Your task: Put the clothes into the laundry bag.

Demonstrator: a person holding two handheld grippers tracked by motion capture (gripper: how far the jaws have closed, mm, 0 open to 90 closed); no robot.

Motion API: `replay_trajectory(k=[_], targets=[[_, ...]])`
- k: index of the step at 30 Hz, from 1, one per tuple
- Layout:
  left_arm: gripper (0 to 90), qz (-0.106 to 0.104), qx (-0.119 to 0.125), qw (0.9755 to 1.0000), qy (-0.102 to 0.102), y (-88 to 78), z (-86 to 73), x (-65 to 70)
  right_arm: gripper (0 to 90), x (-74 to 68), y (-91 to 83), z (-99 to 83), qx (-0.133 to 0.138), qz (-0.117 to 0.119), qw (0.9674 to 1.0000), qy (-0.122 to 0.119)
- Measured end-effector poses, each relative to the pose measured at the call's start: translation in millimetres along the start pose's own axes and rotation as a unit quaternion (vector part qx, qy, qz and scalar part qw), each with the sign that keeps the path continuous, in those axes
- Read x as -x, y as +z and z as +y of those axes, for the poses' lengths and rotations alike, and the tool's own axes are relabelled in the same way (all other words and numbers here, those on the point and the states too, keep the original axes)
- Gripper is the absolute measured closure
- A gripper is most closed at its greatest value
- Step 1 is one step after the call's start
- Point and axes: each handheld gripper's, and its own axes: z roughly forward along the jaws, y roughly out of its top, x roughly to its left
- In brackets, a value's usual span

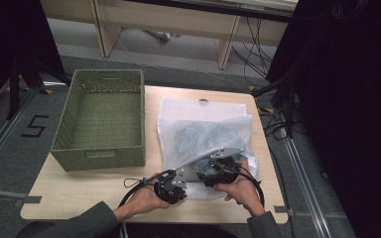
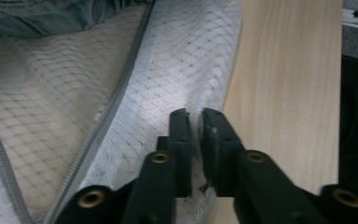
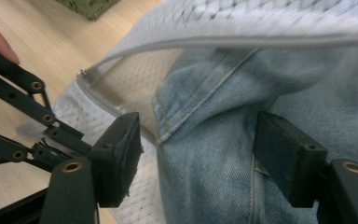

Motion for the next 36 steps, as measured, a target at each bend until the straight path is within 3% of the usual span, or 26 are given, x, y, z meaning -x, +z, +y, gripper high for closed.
replay_trajectory(k=[2, 4, 5, 6, 8, 9, 10, 11, 12, 13, 15, 16, 17, 18, 21, 22, 23, 24, 27, 28, 29, 31, 32, 33, 36], targets=[[87.3, -0.004, 0.003, 1.0000, -0.007, -0.8, -1.6, -1.8, 35.9, -3.1, 6.6, -1.4, 0.000, -0.006, 1.0000, -0.003], [88.1, -0.003, 0.006, 0.9999, -0.008, -1.2, -2.7, -0.9, 43.7, -5.7, 14.5, -3.0, -0.020, -0.019, 0.9996, -0.009], [88.4, -0.003, 0.006, 0.9999, -0.012, -1.1, -3.2, 0.1, 56.2, -4.4, 24.9, -4.5, -0.034, -0.039, 0.9985, -0.018], [88.4, -0.003, 0.005, 1.0000, -0.006, -1.5, -3.2, 0.7, 56.2, -4.4, 24.9, -4.5, -0.034, -0.039, 0.9985, -0.018], [88.5, -0.003, 0.004, 1.0000, -0.006, -2.2, -3.8, 1.5, 65.5, 0.2, 33.1, -3.5, -0.039, -0.073, 0.9953, -0.051], [88.5, -0.005, 0.007, 0.9999, -0.009, -1.9, -4.5, 1.8, 68.9, 0.6, 37.1, 1.2, -0.026, -0.086, 0.9952, -0.039], [88.5, -0.005, 0.007, 0.9999, -0.010, -2.3, -5.0, 1.6, 68.9, 0.6, 37.1, 1.2, -0.026, -0.086, 0.9952, -0.039], [88.6, -0.007, 0.015, 0.9997, -0.020, -1.6, -5.7, 2.4, 71.0, 4.3, 41.8, 7.2, -0.013, -0.105, 0.9935, -0.043], [88.6, -0.001, 0.008, 0.9999, -0.012, -2.8, -5.8, 1.3, 71.0, 4.3, 41.8, 7.2, -0.013, -0.105, 0.9935, -0.043], [88.6, 0.000, 0.008, 0.9999, -0.012, -3.3, -5.9, 1.5, 71.6, 7.2, 44.5, 11.4, -0.008, -0.111, 0.9931, -0.036], [88.6, 0.011, 0.003, 0.9999, -0.009, -4.5, -5.8, 1.5, 73.3, 17.8, 51.7, 27.2, 0.028, -0.132, 0.9909, -0.004], [88.6, -0.006, 0.007, 1.0000, -0.004, -3.4, -5.7, 1.0, 73.7, 21.3, 52.4, 32.8, 0.040, -0.138, 0.9895, -0.004], [88.5, -0.006, 0.007, 1.0000, -0.004, -3.4, -5.7, 1.0, 73.7, 21.3, 52.4, 32.8, 0.040, -0.138, 0.9895, -0.004], [88.6, -0.009, 0.007, 0.9999, -0.006, -3.6, -6.1, 0.7, 73.9, 27.4, 53.5, 42.0, 0.065, -0.153, 0.9860, -0.006], [88.5, -0.010, 0.009, 0.9999, -0.008, -3.7, -6.5, 1.4, 73.3, 32.2, 56.9, 45.7, 0.067, -0.148, 0.9867, 0.013], [88.5, -0.012, 0.007, 0.9998, -0.016, -3.7, -6.8, 2.3, 69.0, 34.7, 63.1, 41.7, 0.048, -0.127, 0.9905, 0.023], [88.5, -0.013, 0.007, 0.9998, -0.015, -3.7, -6.9, 2.2, 69.0, 34.7, 63.1, 41.7, 0.048, -0.127, 0.9905, 0.023], [88.4, -0.013, 0.007, 0.9998, -0.015, -4.0, -7.1, 2.4, 65.6, 34.7, 73.6, 32.4, 0.023, -0.103, 0.9943, 0.019], [88.3, -0.015, 0.006, 0.9998, -0.016, -4.2, -7.0, 2.1, 60.7, 35.4, 72.4, 28.2, 0.031, -0.091, 0.9951, 0.025], [88.3, -0.015, 0.006, 0.9998, -0.014, -4.4, -7.2, 1.9, 57.5, 34.3, 68.1, 29.8, 0.024, -0.076, 0.9958, 0.046], [88.1, -0.017, 0.005, 0.9997, -0.014, -4.6, -7.2, 1.9, 54.0, 35.4, 64.9, 30.0, 0.030, -0.074, 0.9962, 0.036], [87.4, -0.018, 0.002, 0.9998, -0.013, -5.9, -7.6, 2.1, 45.5, 34.3, 47.2, 30.0, 0.033, -0.051, 0.9972, 0.044], [87.4, -0.020, -0.001, 0.9998, -0.004, -6.9, -7.7, 1.8, 45.5, 34.3, 47.2, 30.0, 0.033, -0.051, 0.9972, 0.044], [87.1, -0.023, -0.003, 0.9997, -0.011, -7.4, -8.6, 3.6, 44.0, 35.2, 40.3, 29.7, 0.039, -0.045, 0.9971, 0.048], [85.5, -0.026, -0.008, 0.9996, -0.004, -9.8, -9.6, 6.4, 41.2, 36.5, 20.1, 27.3, 0.051, -0.027, 0.9971, 0.050]])
